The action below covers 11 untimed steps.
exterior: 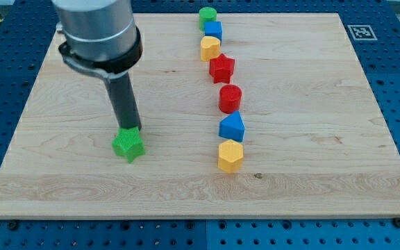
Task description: Push the green star towards the yellow hexagon
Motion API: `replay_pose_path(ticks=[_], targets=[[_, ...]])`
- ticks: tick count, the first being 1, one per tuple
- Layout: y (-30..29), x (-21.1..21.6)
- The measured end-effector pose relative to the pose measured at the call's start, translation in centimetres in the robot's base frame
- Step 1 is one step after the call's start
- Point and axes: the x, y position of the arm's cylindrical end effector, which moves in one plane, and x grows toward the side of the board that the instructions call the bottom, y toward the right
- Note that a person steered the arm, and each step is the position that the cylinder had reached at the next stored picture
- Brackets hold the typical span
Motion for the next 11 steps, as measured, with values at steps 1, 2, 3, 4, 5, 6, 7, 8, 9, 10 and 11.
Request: replay_pose_path(ticks=[1, 2, 3, 4, 5, 6, 7, 8, 9, 10, 11], targets=[[0.0, 3.2], [-1.1, 5.0], [-5.2, 6.8], [-6.7, 9.0], [-6.7, 11.1], [-6.7, 11.3], [-6.9, 11.3], [-6.0, 10.5], [-4.0, 9.9], [-1.7, 9.9], [2.1, 9.9]])
